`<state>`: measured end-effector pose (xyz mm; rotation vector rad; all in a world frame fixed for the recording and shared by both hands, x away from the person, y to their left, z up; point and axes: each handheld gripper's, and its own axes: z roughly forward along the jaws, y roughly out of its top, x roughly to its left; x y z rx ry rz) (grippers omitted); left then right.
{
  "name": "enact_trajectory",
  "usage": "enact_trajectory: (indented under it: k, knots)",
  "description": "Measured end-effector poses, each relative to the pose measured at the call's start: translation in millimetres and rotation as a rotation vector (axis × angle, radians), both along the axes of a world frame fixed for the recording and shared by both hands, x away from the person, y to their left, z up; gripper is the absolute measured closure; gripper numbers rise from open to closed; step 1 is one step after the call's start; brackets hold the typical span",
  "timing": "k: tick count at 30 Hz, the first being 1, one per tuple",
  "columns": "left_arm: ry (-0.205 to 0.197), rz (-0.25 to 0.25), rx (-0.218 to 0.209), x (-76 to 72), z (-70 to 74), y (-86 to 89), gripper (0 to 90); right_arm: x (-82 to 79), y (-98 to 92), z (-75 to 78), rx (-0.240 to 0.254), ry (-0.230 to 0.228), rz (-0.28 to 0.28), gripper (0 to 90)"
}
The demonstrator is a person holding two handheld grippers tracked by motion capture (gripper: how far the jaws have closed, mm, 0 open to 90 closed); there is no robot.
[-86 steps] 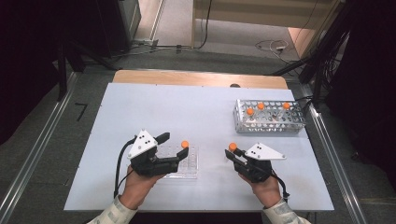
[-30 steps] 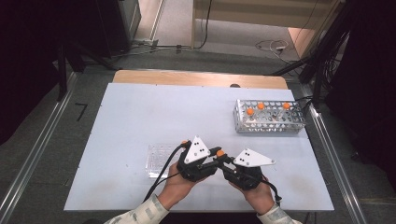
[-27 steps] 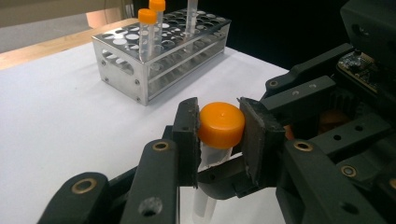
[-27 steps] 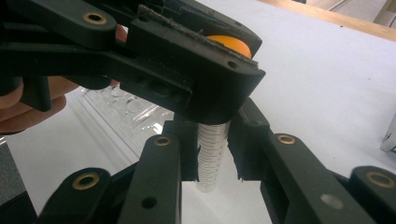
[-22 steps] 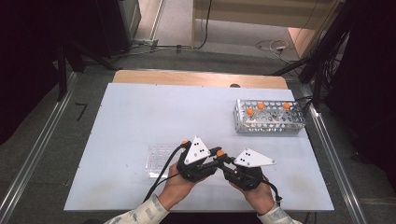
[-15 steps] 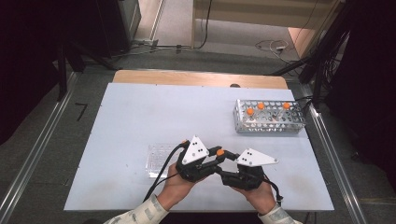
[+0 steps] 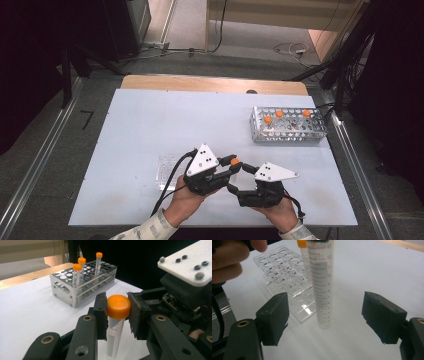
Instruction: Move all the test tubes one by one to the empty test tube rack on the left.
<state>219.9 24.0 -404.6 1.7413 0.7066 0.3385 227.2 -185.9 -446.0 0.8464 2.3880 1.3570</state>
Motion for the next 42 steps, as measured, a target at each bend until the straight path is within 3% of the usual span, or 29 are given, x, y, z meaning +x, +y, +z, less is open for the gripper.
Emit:
enact_trajectory:
  k: [21, 42]
  knots:
    - [-0.014, 0.048, -0.011, -8.4, 12.2, 36.0, 69.5, 4.1, -6.0, -5.5, -0.011, 0.016, -0.018, 19.2]
    - [0.004, 0.117, -0.026, -9.9, 18.2, 74.0, 69.5, 6.0, -6.3, -7.7, -0.014, 0.029, -0.024, 19.1]
